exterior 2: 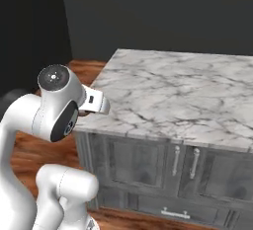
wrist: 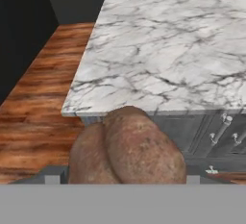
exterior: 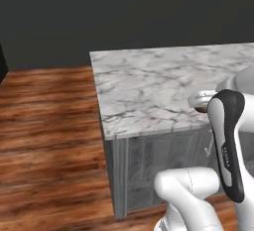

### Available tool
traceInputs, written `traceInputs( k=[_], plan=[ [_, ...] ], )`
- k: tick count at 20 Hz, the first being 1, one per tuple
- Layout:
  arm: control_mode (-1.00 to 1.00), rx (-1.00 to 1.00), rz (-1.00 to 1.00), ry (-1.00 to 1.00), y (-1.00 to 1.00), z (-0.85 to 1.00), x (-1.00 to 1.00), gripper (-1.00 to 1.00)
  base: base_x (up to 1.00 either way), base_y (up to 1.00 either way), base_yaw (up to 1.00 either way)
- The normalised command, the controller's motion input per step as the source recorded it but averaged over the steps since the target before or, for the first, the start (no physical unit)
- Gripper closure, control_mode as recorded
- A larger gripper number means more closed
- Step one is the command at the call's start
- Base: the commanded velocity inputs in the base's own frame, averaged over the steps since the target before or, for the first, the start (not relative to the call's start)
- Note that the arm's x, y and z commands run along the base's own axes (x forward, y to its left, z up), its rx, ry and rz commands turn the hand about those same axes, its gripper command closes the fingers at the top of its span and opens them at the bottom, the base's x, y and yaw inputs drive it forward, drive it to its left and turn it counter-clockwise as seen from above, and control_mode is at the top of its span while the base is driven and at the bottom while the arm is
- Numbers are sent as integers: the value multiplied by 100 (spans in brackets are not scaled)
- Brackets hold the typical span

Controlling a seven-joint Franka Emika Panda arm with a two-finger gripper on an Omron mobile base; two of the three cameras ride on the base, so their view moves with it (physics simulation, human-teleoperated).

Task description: Retrieve the reheated potato from the microwave, then place the potato, cheese, and condiment on the cutting board.

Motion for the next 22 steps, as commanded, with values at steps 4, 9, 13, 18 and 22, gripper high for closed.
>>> traceInputs(
  k=[4, 9, 13, 18, 22],
  plan=[
    [100, 0, 0, 0, 0, 0, 0, 100, 45, -40, -26],
    [100, 0, 0, 0, 0, 0, 0, 100, 30, -58, -20],
    [100, 0, 0, 0, 0, 0, 0, 100, 26, -67, -12],
    [100, 0, 0, 0, 0, 0, 0, 100, 29, -67, -8],
    [100, 0, 0, 0, 0, 0, 0, 100, 30, -68, -5]
  ],
)
